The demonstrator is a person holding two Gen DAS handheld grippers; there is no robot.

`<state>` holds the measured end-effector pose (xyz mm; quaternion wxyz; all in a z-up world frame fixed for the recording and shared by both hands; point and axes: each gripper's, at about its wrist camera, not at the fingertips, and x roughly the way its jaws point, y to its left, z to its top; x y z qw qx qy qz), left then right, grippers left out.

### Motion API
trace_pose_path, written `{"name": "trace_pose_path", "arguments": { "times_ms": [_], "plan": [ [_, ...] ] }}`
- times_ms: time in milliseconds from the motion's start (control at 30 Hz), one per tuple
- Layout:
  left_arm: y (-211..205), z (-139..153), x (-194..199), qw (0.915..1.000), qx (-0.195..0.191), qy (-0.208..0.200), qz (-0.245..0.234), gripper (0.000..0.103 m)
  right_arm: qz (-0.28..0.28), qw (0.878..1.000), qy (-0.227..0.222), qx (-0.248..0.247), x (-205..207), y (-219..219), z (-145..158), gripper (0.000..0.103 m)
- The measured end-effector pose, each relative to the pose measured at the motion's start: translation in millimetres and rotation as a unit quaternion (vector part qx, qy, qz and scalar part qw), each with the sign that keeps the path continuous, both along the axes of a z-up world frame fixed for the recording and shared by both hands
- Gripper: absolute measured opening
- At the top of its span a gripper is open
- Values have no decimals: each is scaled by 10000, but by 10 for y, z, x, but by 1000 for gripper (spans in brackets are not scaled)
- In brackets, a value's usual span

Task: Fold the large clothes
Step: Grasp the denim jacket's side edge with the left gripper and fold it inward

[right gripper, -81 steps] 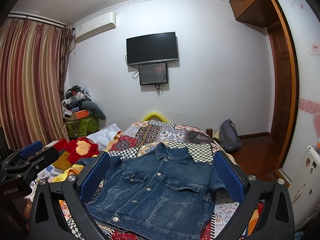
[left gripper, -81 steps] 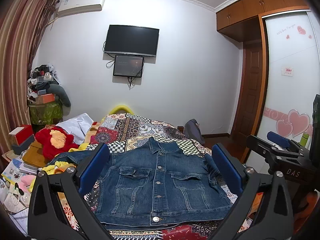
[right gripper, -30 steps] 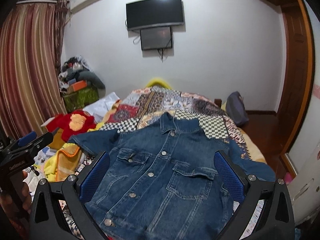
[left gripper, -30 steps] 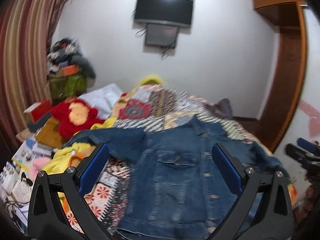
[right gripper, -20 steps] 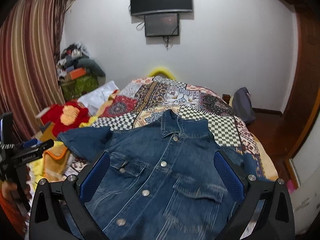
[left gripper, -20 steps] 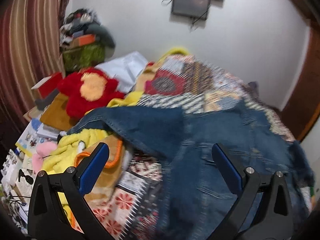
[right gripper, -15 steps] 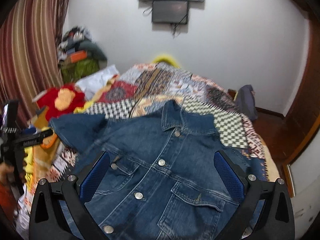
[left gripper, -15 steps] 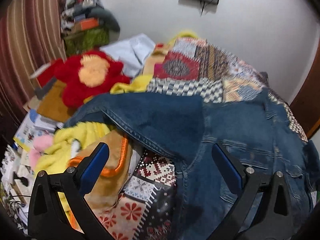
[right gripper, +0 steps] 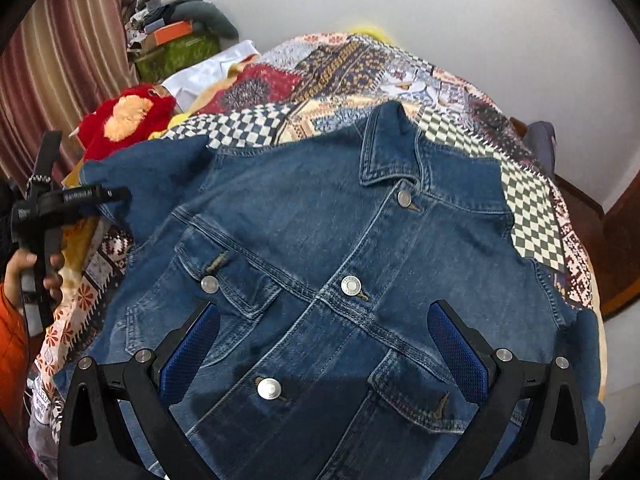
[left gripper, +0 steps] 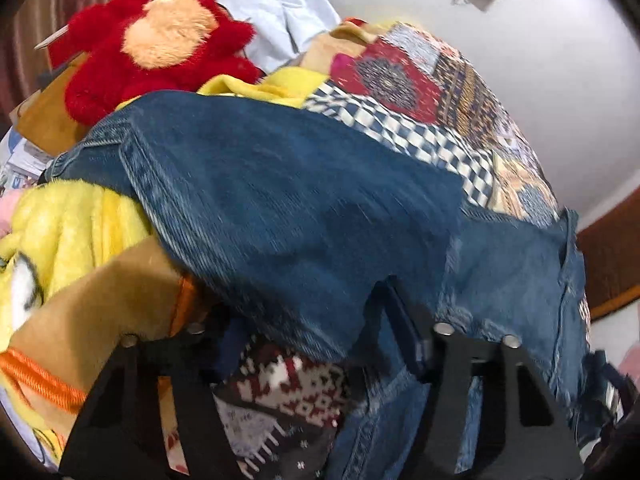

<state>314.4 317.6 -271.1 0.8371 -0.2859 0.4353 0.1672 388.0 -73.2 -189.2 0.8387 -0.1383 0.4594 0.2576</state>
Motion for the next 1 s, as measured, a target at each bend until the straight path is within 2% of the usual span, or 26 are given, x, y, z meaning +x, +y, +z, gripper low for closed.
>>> {"name": "trace_pose_path", "arguments": {
  "times_ms": [67, 133, 233, 300, 333, 433, 467, 567, 667, 733, 833, 933, 1000],
  "plan": [
    [50, -13, 51, 10000, -1, -9, 62, 46, -22, 9999, 123, 8, 36, -17, -50, 103],
    [90, -12, 74, 9999, -18, -31, 153, 28, -44, 9997, 254, 54, 66, -25, -101, 103],
    [105, 39, 77, 9996, 83, -75, 277, 10, -91, 9990, 427, 77, 92, -34, -173, 103],
    [44, 148, 97, 9990, 371, -109, 212, 7, -146, 9989, 448, 68, 101, -59, -180, 103],
    [-31, 260, 98, 9973, 706, -152, 146, 7, -163, 9989, 440, 71, 106, -74, -172, 103],
    [-304, 643, 108, 9865, 1589, -374, -99, 7, -242, 9990, 355, 97, 118, -145, -89, 103],
    [-395, 780, 105, 9832, 1743, -507, -203, 7, -273, 9990, 317, 125, 121, -174, -45, 103],
    [-675, 1144, 90, 9769, 1810, -940, -632, 7, -396, 9988, 192, 229, 127, -282, 94, 103],
    [-974, 1298, 139, 9730, 1685, -1124, -1109, 7, -521, 9980, 105, 345, 117, -388, 216, 103],
    [-1174, 1230, 230, 9734, 1439, -1044, -1442, 7, -579, 9974, 85, 417, 103, -460, 275, 103],
    [-1488, 885, 374, 9726, 1186, -636, -1898, 7, -615, 9969, 84, 492, 55, -554, 334, 103],
    [-1689, 484, 469, 9727, 1005, -174, -2082, 7, -638, 9969, 81, 459, 13, -633, 355, 103],
    [-1722, 250, 505, 9739, 754, 116, -2137, 7, -639, 9970, 102, 434, -1, -673, 345, 103]
  ]
}}
